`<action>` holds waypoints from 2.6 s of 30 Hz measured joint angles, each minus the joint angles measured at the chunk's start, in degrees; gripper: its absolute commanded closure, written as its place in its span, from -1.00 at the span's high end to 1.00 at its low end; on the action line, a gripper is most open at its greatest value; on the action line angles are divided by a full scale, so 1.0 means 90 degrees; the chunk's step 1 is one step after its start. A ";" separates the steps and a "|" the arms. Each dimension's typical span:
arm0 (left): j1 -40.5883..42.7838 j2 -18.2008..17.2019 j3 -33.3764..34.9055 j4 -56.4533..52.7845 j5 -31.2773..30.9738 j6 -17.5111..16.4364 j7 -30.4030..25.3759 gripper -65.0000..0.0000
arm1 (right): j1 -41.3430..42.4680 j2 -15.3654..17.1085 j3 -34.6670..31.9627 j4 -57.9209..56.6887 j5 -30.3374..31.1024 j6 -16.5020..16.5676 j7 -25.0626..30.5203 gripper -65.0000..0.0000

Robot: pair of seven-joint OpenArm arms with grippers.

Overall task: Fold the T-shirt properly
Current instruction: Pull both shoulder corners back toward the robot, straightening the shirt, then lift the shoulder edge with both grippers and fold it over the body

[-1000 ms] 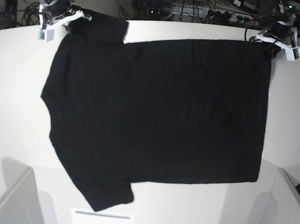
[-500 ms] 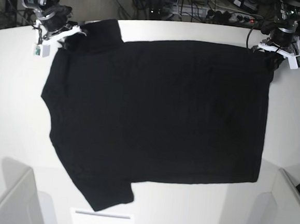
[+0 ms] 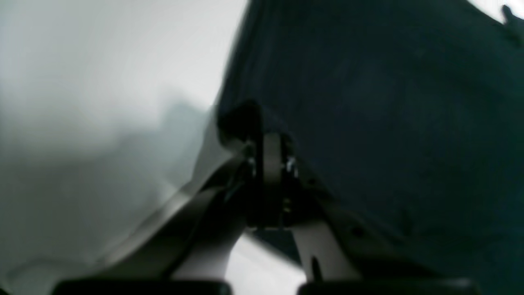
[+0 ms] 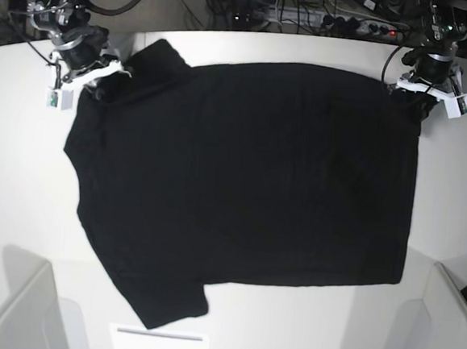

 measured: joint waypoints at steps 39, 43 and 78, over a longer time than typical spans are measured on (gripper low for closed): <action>-0.1445 0.0386 -0.0724 -0.0046 0.0044 0.0624 0.1387 -1.00 | 0.2640 0.0474 -0.0539 -0.1569 -0.0056 -0.0010 -0.0777 -1.00; -0.1586 0.0386 -0.0721 -0.0046 0.0022 0.0622 0.1382 -1.00 | 0.2837 0.0476 -0.0539 -0.1868 -0.0073 -0.0010 -0.0782 -1.00; -0.2382 0.0352 -0.0736 -0.0381 0.0034 0.1222 0.1831 -1.00 | 0.4238 0.0648 -0.1069 -0.3602 -0.0087 -0.0053 -0.0607 -1.00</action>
